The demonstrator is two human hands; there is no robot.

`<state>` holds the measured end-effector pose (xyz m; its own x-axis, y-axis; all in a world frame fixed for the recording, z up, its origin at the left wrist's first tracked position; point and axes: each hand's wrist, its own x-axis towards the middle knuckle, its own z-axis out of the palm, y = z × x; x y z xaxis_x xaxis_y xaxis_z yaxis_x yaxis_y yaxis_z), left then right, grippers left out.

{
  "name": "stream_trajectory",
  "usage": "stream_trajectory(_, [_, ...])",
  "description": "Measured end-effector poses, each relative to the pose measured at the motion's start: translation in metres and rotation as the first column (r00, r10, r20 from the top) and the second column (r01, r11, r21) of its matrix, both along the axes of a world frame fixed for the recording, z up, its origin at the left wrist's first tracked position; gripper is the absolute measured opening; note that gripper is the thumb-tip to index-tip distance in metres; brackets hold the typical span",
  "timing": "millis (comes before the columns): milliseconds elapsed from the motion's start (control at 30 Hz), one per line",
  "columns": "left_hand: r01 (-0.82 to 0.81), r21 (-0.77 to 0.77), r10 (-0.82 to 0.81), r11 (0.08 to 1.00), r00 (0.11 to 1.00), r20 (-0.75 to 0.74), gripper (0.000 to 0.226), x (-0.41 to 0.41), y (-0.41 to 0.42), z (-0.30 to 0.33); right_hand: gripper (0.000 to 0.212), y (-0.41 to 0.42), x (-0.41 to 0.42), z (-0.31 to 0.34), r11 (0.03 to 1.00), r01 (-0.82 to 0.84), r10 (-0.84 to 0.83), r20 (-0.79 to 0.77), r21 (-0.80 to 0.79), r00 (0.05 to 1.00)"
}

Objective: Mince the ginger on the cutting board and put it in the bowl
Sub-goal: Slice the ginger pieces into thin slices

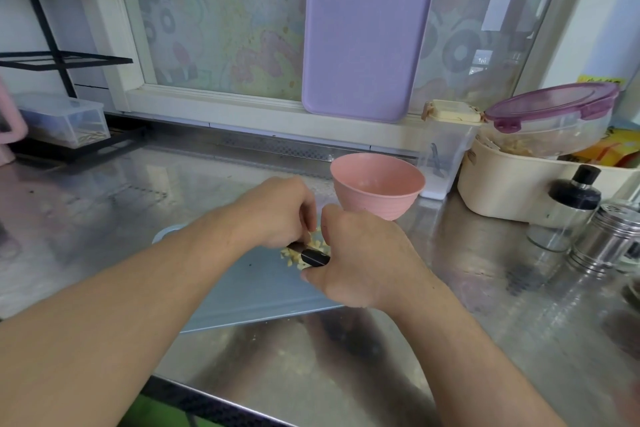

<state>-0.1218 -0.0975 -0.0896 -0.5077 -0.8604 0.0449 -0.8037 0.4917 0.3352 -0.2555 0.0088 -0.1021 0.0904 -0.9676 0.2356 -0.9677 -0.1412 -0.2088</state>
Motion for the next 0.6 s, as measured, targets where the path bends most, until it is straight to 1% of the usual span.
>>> stream_trajectory(67, [0.007, -0.039, -0.008, 0.999, 1.0, -0.012, 0.017, -0.002, -0.001, 0.002, 0.046, -0.001, 0.0, -0.001, 1.0, 0.005, -0.005, 0.004, 0.001, 1.0])
stream_trajectory(100, [0.025, -0.016, -0.026, 1.0, 0.999, -0.045, 0.018, -0.002, -0.001, 0.004, 0.046, -0.002, 0.0, -0.001, 1.0, 0.007, -0.007, 0.01, 0.001, 1.0])
stream_trajectory(167, [0.094, 0.093, -0.085, 0.991, 0.991, -0.1, 0.012, -0.001, -0.001, 0.01, 0.052, -0.004, -0.001, -0.001, 1.0, 0.0, 0.0, 0.018, -0.003, 1.0])
stream_trajectory(233, [0.162, 0.179, -0.151, 0.97, 0.986, -0.07, 0.005, -0.004, 0.001, 0.012, 0.064, -0.004, -0.002, 0.0, 1.0, 0.003, -0.004, 0.042, 0.024, 0.999])
stream_trajectory(267, [0.169, 0.19, -0.166, 0.967, 0.986, -0.032, 0.009, -0.005, 0.002, 0.011, 0.067, -0.003, -0.001, 0.001, 0.999, 0.004, -0.006, 0.055, 0.046, 0.998])
stream_trajectory(333, [0.142, 0.184, -0.147, 0.973, 0.989, 0.015, 0.011, -0.01, 0.001, 0.008, 0.071, -0.001, 0.001, 0.003, 0.997, 0.002, -0.008, 0.072, 0.071, 0.997])
stream_trajectory(400, [0.102, 0.176, -0.109, 0.979, 0.994, 0.031, 0.012, -0.013, -0.001, 0.005, 0.072, -0.001, 0.002, 0.004, 0.997, 0.004, -0.01, 0.077, 0.072, 0.997])
stream_trajectory(500, [0.03, 0.13, -0.033, 0.991, 0.999, 0.018, 0.018, -0.013, -0.006, -0.001, 0.07, -0.002, 0.002, 0.005, 0.997, 0.021, -0.025, 0.061, 0.07, 0.998])
stream_trajectory(600, [-0.034, 0.049, 0.034, 0.998, 0.999, -0.018, 0.014, -0.008, -0.013, -0.003, 0.064, 0.0, 0.0, 0.007, 0.999, 0.024, -0.026, 0.036, 0.047, 0.999])
